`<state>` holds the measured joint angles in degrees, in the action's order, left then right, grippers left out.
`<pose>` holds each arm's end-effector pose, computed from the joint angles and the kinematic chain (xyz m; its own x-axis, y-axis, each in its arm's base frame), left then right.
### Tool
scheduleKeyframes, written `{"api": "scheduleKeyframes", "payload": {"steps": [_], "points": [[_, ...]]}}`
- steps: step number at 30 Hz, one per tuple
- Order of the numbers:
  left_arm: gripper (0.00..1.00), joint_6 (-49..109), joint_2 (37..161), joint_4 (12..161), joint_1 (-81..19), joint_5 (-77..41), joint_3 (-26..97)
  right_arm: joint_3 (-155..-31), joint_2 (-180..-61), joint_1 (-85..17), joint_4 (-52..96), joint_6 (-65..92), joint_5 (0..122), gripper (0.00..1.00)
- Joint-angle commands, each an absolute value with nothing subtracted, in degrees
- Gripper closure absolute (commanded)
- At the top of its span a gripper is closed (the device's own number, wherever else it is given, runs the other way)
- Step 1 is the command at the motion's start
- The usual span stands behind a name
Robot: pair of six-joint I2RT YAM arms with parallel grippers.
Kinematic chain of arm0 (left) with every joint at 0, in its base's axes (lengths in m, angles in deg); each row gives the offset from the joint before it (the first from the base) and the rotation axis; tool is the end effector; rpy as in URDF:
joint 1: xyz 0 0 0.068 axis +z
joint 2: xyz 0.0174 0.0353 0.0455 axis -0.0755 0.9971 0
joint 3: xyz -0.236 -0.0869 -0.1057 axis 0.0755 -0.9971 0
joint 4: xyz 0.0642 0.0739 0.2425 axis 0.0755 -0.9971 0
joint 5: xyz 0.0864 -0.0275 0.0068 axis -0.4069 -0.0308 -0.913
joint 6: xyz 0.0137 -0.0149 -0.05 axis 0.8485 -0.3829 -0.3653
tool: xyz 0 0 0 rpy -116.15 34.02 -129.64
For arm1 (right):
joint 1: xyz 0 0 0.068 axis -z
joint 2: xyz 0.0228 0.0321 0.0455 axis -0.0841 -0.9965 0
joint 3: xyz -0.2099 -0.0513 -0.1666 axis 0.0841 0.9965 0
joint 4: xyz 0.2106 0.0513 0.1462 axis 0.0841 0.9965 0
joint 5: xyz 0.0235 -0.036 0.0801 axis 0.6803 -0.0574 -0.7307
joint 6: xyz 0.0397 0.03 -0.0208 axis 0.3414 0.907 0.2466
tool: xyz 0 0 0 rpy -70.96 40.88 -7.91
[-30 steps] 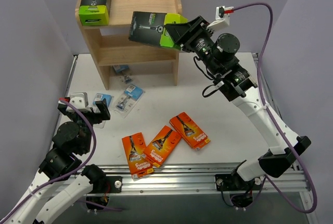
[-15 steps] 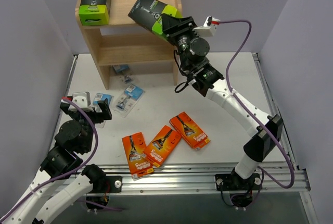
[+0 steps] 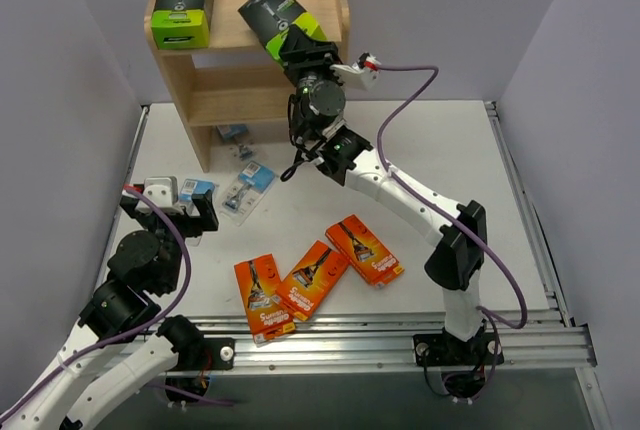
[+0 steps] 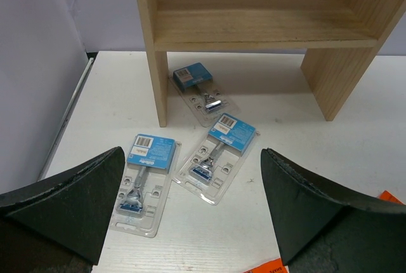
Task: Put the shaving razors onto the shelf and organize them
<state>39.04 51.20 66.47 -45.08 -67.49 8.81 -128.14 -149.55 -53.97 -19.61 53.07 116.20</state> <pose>0.0923 -0.0488 0.3679 0.0002 -0.0479 -0.9988 -0.0046 0.9988 -0.0479 0.3015 0.3087 0.4867 0.1869 0.9686 -0.1639 -0.4166 0.2292 0.8797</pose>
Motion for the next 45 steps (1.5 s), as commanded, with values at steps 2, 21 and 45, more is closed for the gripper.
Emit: {"api": "scheduleKeyframes", "payload": {"steps": [2,21,45], "points": [[0.03,38.62,51.38,69.20,-45.72,-66.82,8.99,-136.79,-151.43,-54.40,-21.53,51.81,123.40,0.68],[0.03,38.71,50.85,69.11,-46.25,-67.43,8.99,-147.95,-156.18,-54.75,-3.32,57.35,119.36,0.07],[0.03,38.71,50.68,68.84,-46.34,-67.34,9.17,-150.24,-154.43,-50.79,8.20,66.40,103.29,0.00]]}}
